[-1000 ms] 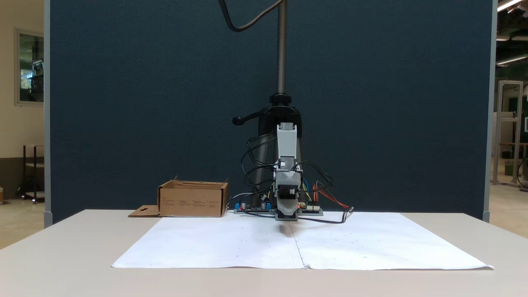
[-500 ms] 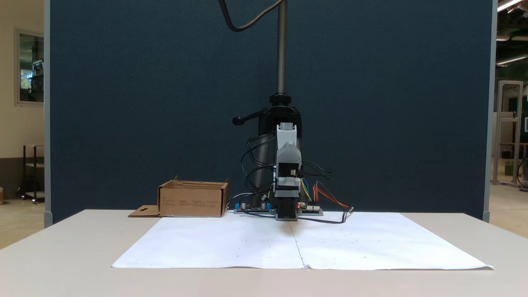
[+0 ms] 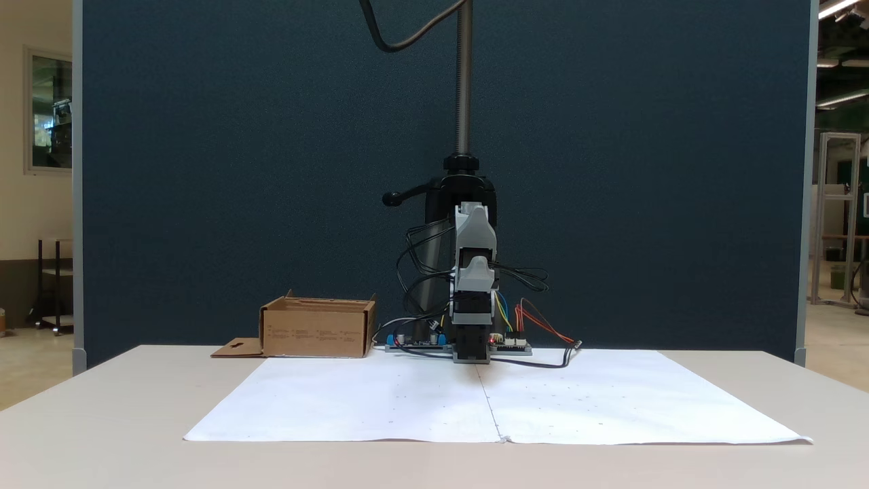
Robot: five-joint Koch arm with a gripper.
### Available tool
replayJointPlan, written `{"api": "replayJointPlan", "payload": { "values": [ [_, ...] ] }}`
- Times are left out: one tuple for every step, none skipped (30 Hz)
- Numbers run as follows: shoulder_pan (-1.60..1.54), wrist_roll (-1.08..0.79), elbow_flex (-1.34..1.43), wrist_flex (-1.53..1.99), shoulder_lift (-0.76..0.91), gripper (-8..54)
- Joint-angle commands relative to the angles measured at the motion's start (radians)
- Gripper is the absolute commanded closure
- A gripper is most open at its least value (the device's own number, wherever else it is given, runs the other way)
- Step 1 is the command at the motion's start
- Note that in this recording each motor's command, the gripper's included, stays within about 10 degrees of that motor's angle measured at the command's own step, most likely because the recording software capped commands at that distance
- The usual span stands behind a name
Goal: Grasp a green dice and put it in the bin.
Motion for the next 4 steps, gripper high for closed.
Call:
{"api": "replayJointPlan", "payload": {
  "values": [
    [0.012,0.044,0.066,-0.087,0.112,-0.3],
    [0.014,0.044,0.066,-0.087,0.112,-0.3],
    [0.014,0.044,0.067,-0.087,0.112,-0.3],
    [0.015,0.044,0.066,-0.087,0.112,-0.3]
  ]
}}
